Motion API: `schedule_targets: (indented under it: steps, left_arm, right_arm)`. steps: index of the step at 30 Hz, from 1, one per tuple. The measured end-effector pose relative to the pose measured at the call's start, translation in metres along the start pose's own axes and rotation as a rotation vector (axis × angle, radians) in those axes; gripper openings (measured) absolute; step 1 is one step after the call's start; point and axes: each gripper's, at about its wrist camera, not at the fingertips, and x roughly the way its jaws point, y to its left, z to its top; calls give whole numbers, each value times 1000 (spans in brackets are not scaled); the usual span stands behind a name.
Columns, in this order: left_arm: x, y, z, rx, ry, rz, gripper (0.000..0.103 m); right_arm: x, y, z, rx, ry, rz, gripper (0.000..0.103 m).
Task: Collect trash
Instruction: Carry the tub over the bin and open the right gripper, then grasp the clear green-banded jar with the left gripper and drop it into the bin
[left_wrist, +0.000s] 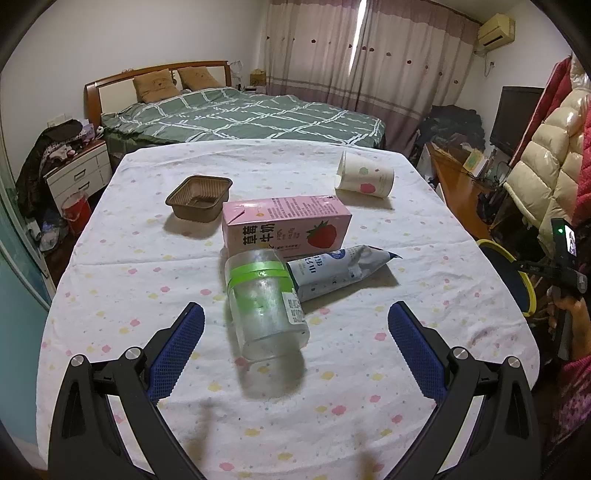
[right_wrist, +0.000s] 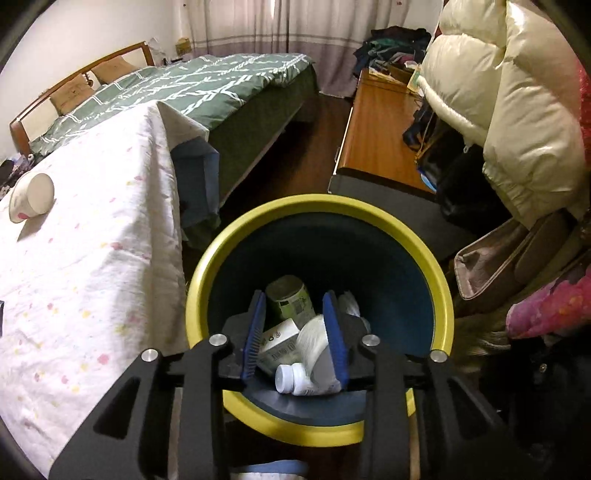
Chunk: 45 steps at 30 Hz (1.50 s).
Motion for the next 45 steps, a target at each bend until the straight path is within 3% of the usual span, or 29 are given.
schedule_targets:
  steps: [8,12,20,23,35,45]
  left_arm:
    - [26,1,2,-2,43,45,95]
    - [41,4,2,-18,77,63,79]
    - [55,6,3,-17,99,93,64]
    - [56,7,3,-16,99,96,53]
    - [42,7,-3,-3,93,69,52]
    - [-4,8,5,3,14,91,50]
  right_arm:
    - [-14,8,2,-1,-34,41,35]
    - [-17,13,3,-11,-45,53,38]
    - [-16,16,3,-10,-45,76,38]
    - [-15,17,4,-7,-44,84,38]
    - [-24,19,2,-4,-62,104,38]
    - [-38,10,-6,25,-95,131,38]
